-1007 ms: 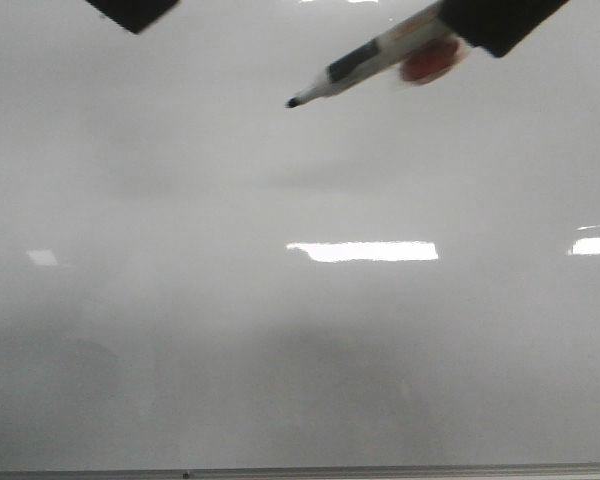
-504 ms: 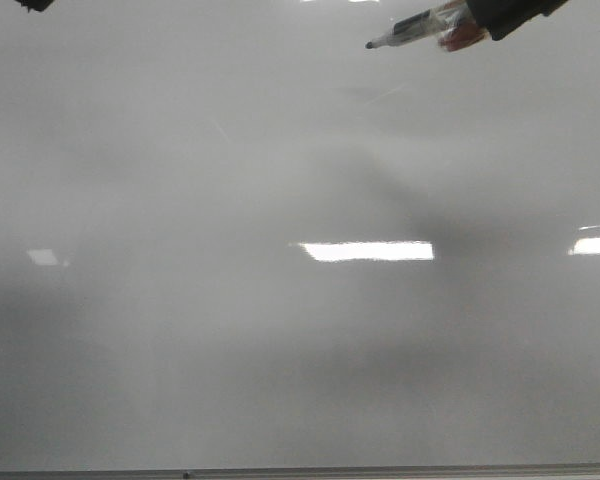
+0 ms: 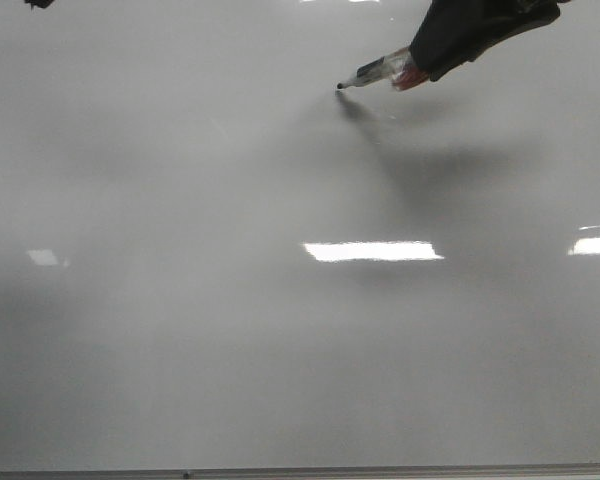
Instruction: Write number 7 on whiteboard
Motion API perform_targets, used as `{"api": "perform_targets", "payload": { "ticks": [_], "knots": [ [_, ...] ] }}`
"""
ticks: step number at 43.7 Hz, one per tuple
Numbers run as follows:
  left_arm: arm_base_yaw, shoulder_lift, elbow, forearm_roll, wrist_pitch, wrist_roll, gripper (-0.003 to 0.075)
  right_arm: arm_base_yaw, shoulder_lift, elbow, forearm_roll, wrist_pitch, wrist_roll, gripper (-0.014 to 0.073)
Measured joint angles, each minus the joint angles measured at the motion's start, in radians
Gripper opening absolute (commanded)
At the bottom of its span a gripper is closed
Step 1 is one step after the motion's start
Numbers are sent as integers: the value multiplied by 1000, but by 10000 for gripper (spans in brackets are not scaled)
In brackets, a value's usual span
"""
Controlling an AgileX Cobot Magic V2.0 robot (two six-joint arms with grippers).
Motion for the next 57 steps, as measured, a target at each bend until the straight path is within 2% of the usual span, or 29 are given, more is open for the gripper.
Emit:
{"api": "perform_targets", "payload": {
  "ticks": [14,30,36,42,50,57],
  "knots": [
    [0,0,0,0,-2,0,407,-138,-22,-5,22,135,-7,-60],
    [0,0,0,0,-25,0,407,-100,51,35,12,244,-48,-60],
    [0,0,0,0,-25,0,407,-100,18,37,2,245,-53,-60],
    [-5,0,0,-7,-21,39,407,-90,-97,40,36,346,-176,-60],
    [-85,56,-17,-119,34,191,410,0,-264,81,131,535,-488,-60],
    [-171,136,-59,-184,44,270,410,70,-325,91,140,615,-574,-60]
  ]
}}
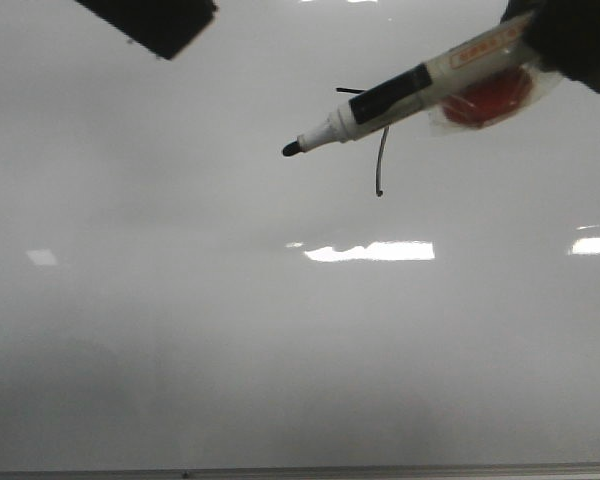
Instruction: Write number 7 on whiteboard
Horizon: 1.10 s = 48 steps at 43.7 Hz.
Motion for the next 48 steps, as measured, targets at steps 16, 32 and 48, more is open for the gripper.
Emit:
{"api": "perform_targets", "payload": {
  "ticks": [16,32,48],
  "knots": [
    [-107,178,-74,-82,-25,57,410,12,-9,0,0,-17,-11,-60],
    [-107,212,-76,-127,-64,96,274,12,-9,2,0,-27,-11,-60],
    [-108,215,-76,-125,-57,114,41,12,-9,2,2,-30,-16,357]
  ]
}}
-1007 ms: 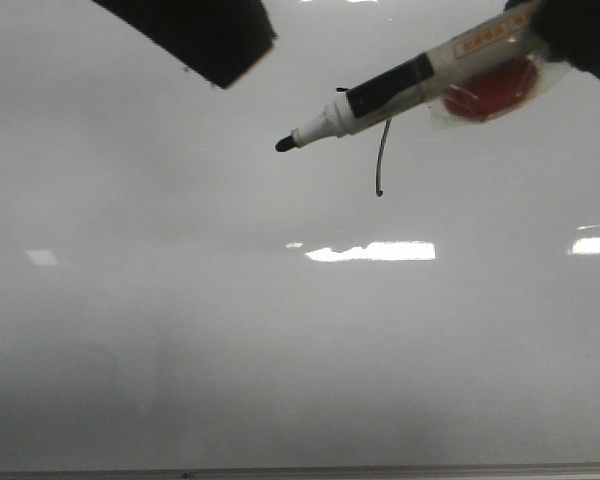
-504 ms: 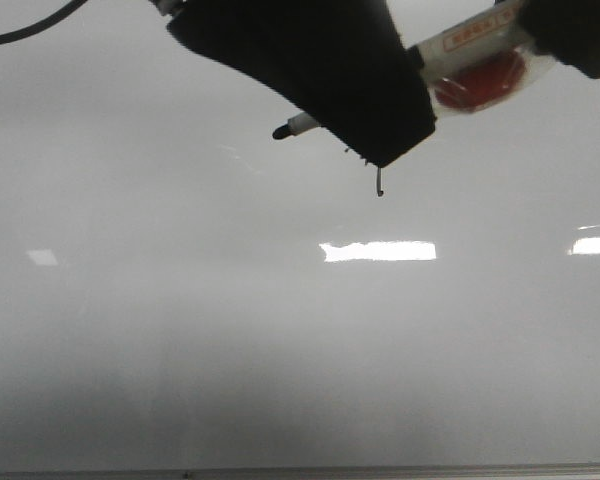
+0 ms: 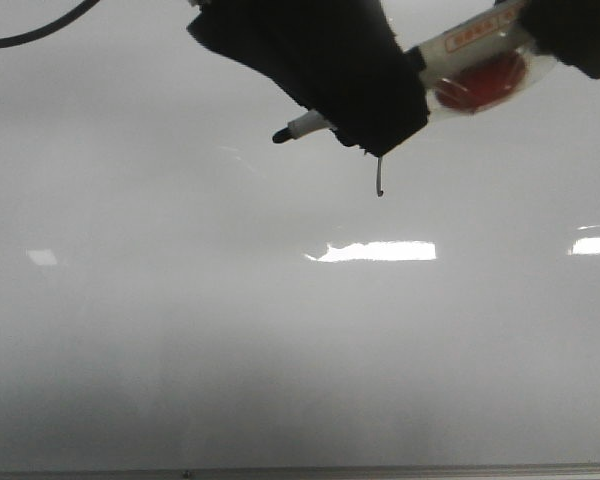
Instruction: Write number 7 on whiteboard
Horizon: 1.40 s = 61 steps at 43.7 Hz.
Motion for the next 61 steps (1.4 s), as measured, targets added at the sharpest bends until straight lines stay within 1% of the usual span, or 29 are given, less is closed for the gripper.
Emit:
{"api": "perform_targets", "payload": {
  "ticks": [1,4,7,9,13,17,21,25,29,32,35,41,47,53,61],
  "knots": [
    [0,0,0,-4,3,0,38,0,0,0,0,-3,0,411],
    [0,0,0,-5,1,-4,39,0,0,0,0,-3,4,512],
    [5,0,0,4,1,-17,39,-2,-2,0,-3,1,19,545],
    [9,0,0,19,2,-40,39,-10,-11,0,-13,8,43,537],
    [28,-19,0,107,10,-129,39,-47,-43,-8,-84,19,164,516],
    [62,-65,0,254,14,-299,39,-112,-93,-12,-184,21,335,485],
    [114,-113,0,395,40,-494,39,-171,-131,-14,-239,25,452,461],
    [187,-164,0,538,85,-679,39,-209,-148,-14,-256,25,508,444],
    [273,-211,4,648,126,-809,39,-222,-152,-14,-258,27,524,443],
    [361,-243,24,711,130,-895,39,-226,-152,-14,-258,28,529,443],
    [448,-269,55,736,115,-942,39,-227,-152,-14,-260,28,531,443],
    [612,-284,139,741,7,-1017,39,-227,-152,-14,-260,22,531,443],
    [733,-273,234,684,-180,-1052,39,-227,-152,-14,-260,16,531,443],
    [794,-222,284,622,-349,-1059,39,-227,-152,-14,-260,15,531,443],
    [806,-118,293,605,-457,-1059,39,-227,-152,-14,-260,15,533,443]
  ]
}}
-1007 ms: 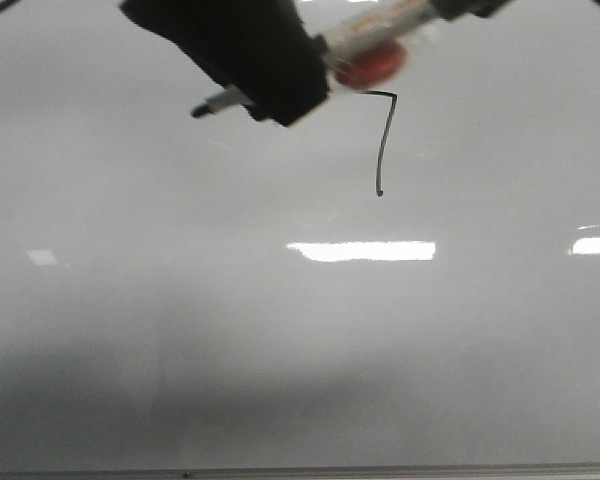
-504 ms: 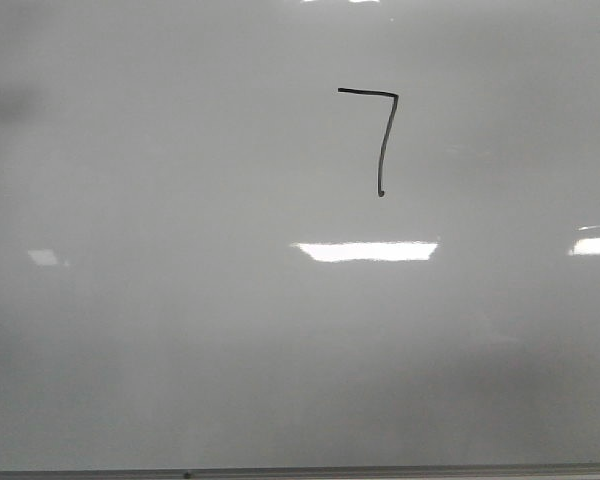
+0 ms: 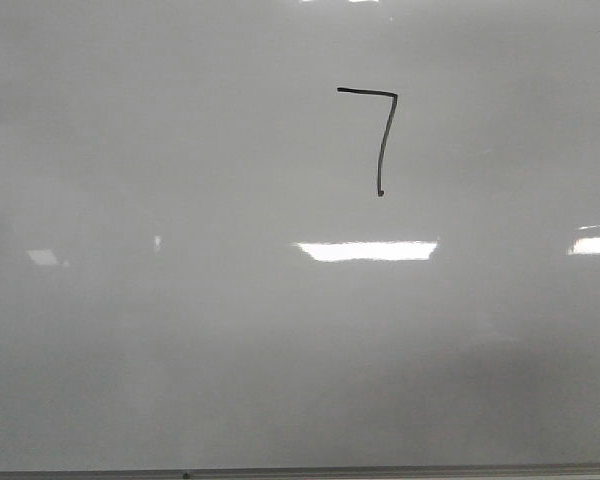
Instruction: Write number 7 on whiteboard
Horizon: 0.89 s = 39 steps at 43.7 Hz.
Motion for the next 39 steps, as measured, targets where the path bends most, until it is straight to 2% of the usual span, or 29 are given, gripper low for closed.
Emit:
{"api": "perform_targets", "payload": {
  "ticks": [5,9,18,22,29,39],
  "knots": [
    [0,64,0,-2,-46,0,47,0,0,0,0,0,0,443],
    [0,102,0,-12,-76,-2,89,0,0,0,0,-1,0,443],
    [0,153,0,-14,-93,-2,316,0,0,0,0,-2,2,443],
    [0,156,0,-14,-93,-2,379,0,0,0,0,-3,2,443],
    [0,156,-2,-9,-81,-2,388,0,-2,0,0,-8,11,443],
    [0,53,-56,37,130,-2,387,0,-64,0,-57,-8,143,443]
  ]
}}
